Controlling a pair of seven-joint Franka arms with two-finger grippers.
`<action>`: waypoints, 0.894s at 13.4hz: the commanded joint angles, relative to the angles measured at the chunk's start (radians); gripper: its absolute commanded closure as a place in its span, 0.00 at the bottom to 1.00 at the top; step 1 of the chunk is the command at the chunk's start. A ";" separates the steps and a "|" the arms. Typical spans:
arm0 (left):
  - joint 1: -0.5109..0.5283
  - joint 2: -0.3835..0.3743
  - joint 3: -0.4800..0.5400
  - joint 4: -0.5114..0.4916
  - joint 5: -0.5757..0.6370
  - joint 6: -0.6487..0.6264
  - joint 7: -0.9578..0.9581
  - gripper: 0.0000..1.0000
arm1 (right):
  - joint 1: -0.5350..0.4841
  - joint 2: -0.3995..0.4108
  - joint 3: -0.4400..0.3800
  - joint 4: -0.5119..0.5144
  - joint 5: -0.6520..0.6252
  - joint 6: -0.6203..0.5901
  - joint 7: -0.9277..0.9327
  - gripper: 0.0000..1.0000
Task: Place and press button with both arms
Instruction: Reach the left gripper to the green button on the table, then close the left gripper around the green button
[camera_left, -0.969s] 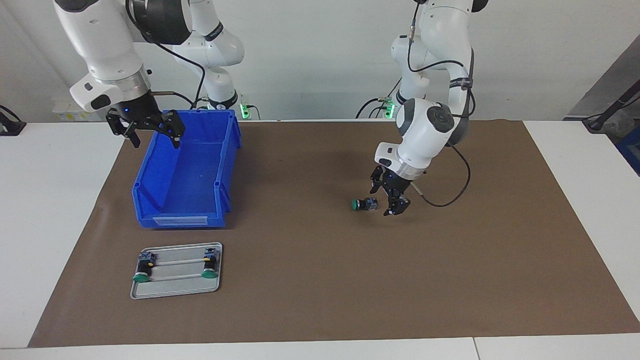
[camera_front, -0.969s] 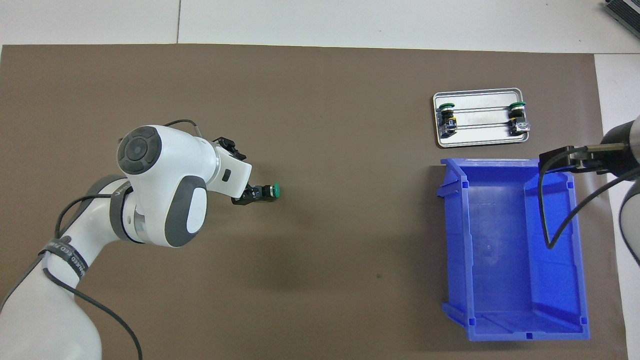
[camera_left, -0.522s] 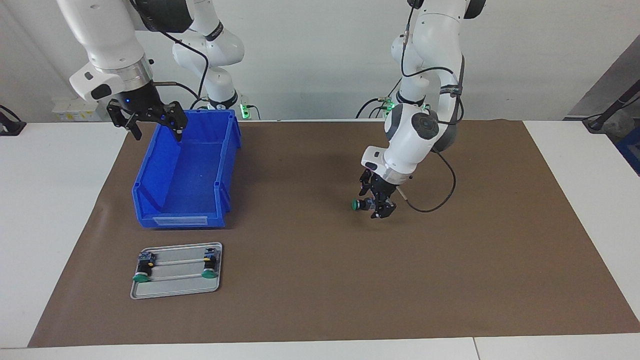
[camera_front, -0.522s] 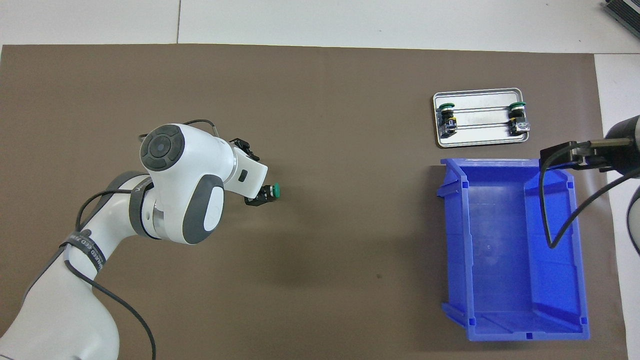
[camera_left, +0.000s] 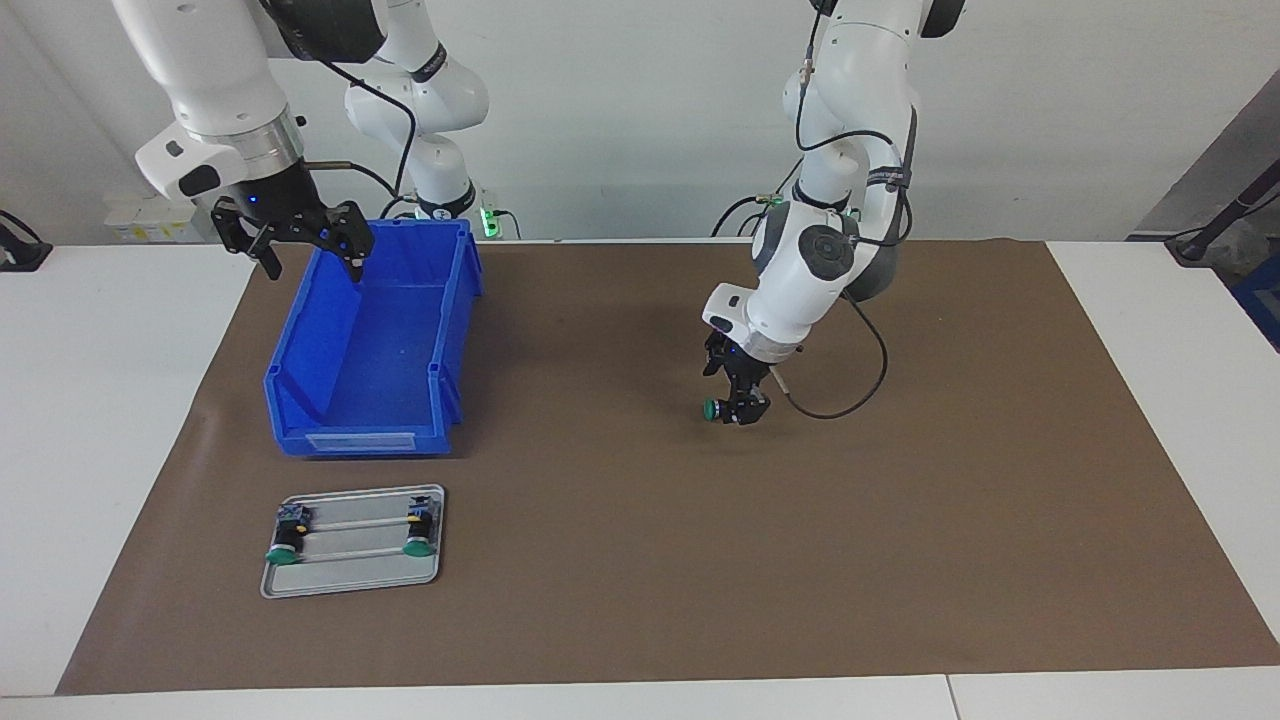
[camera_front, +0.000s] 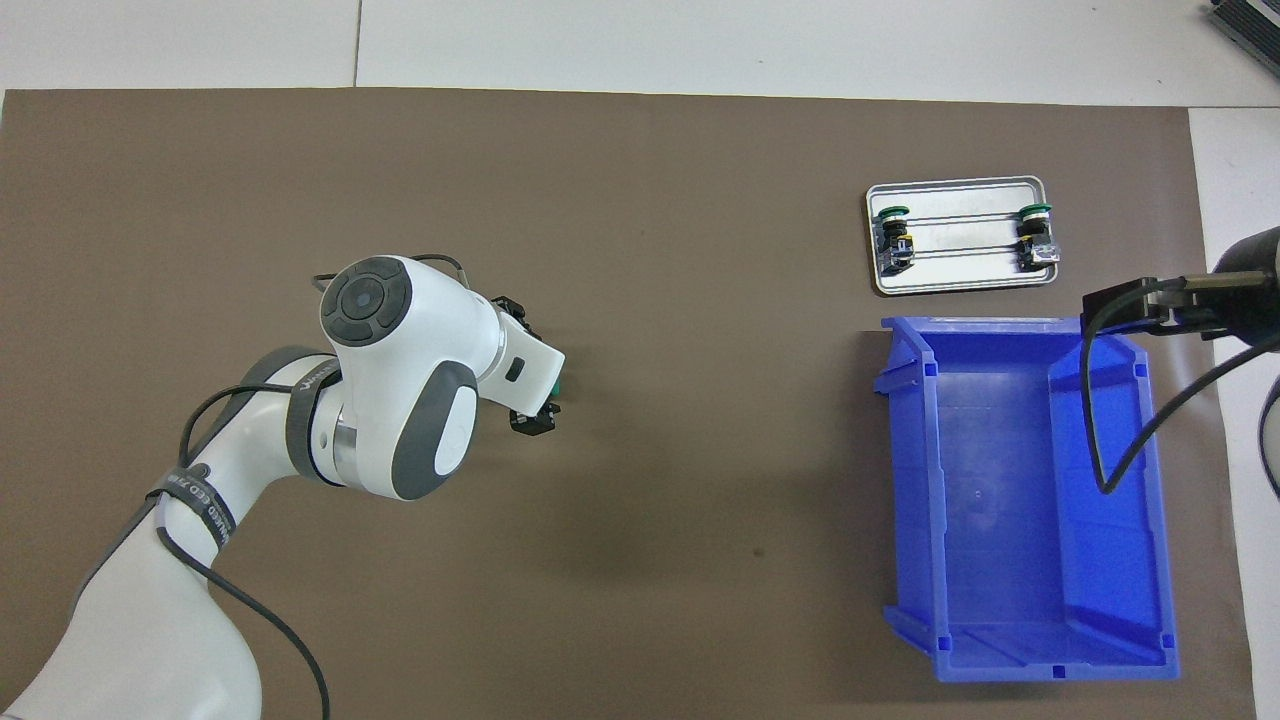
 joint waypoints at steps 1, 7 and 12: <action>-0.015 0.009 0.020 0.004 0.017 -0.017 -0.003 0.07 | -0.005 0.011 -0.011 0.058 0.056 -0.076 -0.002 0.00; -0.014 0.021 0.020 -0.014 0.052 0.000 -0.003 0.04 | -0.010 0.006 -0.017 0.039 0.056 -0.092 -0.028 0.00; -0.015 0.040 0.020 -0.045 0.057 0.063 -0.001 0.04 | -0.007 0.003 -0.015 0.033 0.062 -0.098 -0.029 0.00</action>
